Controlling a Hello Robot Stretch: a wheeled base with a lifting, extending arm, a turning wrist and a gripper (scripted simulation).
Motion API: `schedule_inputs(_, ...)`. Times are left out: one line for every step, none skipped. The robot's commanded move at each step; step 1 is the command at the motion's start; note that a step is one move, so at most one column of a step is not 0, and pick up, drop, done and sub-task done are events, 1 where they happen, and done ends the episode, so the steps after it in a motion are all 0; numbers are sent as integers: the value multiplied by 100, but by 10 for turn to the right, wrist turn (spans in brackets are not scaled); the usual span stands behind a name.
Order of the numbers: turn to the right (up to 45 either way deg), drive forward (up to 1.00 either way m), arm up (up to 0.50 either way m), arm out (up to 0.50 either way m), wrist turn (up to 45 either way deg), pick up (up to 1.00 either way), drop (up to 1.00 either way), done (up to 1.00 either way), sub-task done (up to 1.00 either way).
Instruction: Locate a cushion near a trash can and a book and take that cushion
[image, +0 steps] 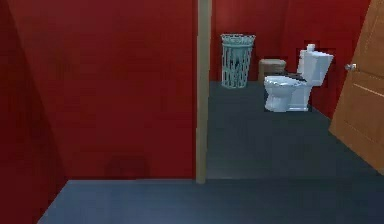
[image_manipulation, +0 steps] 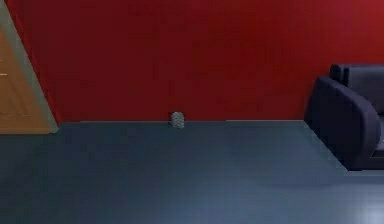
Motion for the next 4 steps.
schedule_inputs(450, 0, 0, 0, 0, 0, 0, 0, 0)
schedule_inputs(450, 0, 0, 0, 0, 0, 0, 0, 0)
schedule_inputs(270, 0, 0, 0, 0, 0, 0, 0, 0)
schedule_inputs(0, 10, 0, 0, 0, 0, 0, 0, 0)
